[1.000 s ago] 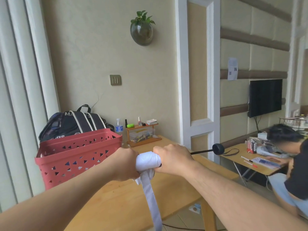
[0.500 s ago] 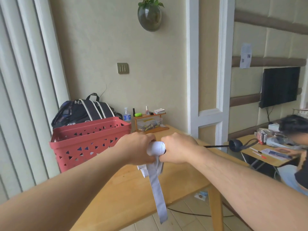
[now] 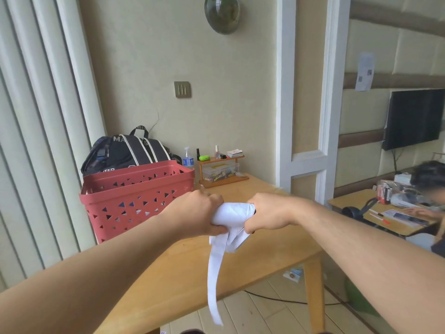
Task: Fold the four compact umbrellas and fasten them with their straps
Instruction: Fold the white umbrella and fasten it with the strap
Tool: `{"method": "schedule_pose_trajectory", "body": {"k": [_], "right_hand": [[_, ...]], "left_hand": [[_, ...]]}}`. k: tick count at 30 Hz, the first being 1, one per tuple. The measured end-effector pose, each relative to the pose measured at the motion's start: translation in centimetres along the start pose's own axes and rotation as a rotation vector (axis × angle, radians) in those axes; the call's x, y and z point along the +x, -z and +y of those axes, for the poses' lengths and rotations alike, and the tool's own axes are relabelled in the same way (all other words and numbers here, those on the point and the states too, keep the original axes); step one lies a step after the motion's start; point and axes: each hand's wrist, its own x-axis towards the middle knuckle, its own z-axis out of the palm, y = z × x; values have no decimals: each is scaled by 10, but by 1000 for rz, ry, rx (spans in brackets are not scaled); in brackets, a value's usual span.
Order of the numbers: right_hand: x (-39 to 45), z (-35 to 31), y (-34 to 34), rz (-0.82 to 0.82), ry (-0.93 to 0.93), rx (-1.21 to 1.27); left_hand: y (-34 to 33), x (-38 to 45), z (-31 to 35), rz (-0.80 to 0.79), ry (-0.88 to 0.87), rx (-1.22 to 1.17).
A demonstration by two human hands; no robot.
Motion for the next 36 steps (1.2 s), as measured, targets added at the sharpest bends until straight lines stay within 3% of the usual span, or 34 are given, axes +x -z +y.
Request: {"method": "schedule_pose_trajectory", "body": {"k": [5, 13, 19, 26, 31, 36], "right_hand": [[2, -5, 1, -28, -16, 14], [1, -13, -13, 382, 148, -436], [11, -8, -23, 460, 219, -541], [11, 3, -20, 696, 208, -562], [6, 0, -15, 599, 240, -597], [3, -11, -11, 488, 207, -609]], "left_hand": [[-2, 4, 4, -32, 52, 10], [-12, 10, 4, -93, 213, -109], [-5, 11, 4, -128, 208, -107], [4, 12, 3, -220, 293, -273], [-1, 10, -8, -336, 337, -482], [6, 7, -11, -333, 260, -334]]}}
